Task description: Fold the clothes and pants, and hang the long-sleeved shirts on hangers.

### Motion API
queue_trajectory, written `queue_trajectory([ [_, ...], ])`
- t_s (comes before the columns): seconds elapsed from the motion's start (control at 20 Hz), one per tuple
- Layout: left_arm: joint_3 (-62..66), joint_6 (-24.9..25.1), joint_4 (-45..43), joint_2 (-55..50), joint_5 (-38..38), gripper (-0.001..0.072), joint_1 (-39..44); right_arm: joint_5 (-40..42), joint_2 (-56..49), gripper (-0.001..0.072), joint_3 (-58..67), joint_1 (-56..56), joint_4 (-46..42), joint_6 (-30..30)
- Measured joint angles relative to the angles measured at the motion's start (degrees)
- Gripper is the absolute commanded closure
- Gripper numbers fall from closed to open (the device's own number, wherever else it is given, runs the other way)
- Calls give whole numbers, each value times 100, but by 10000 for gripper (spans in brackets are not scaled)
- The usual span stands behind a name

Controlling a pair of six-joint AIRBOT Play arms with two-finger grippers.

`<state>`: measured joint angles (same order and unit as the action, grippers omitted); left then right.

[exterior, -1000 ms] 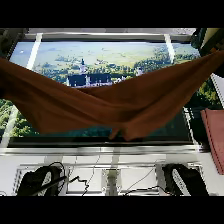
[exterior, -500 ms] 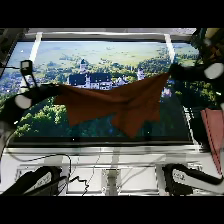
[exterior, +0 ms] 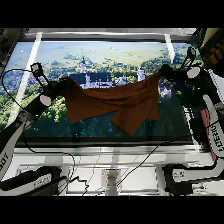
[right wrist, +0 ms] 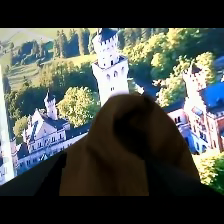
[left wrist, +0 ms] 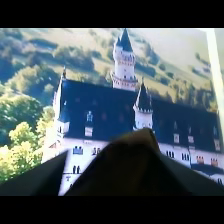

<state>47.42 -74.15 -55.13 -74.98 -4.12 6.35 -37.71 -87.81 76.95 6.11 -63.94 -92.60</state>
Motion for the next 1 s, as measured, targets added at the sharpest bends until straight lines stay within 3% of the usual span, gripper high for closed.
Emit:
queue_trajectory([
  [0.15, -2, 4, 2, 249, 39, 15, -48, -310, 9, 166, 24, 87, -205, 2],
  [0.25, -2, 2, -28, 599, 538, 17, -247, -730, 63, 192, 35, 229, -461, 20],
  [0.3, -2, 4, -122, 798, 883, 82, -398, -984, 74, 300, 35, 319, -575, 96],
  [0.35, -2, 2, -243, 1027, 1314, 176, -601, -1290, 90, 335, 35, 417, -669, 251],
  [0.4, -2, 4, -393, 1244, 1759, 177, -815, -1585, 103, 339, 35, 507, -717, 437],
  [0.5, -9, 4, -654, 1703, 2719, 312, -1353, -2177, 114, 484, 22, 651, -809, 844],
  [0.8, -444, 4, -1191, 2839, 4894, 310, -2833, -3034, 219, 481, -636, 826, -870, 1596],
  [1.0, -866, 4, -1266, 3069, 5751, 256, -3217, -3185, 238, 480, -1233, 848, -710, 1919],
])
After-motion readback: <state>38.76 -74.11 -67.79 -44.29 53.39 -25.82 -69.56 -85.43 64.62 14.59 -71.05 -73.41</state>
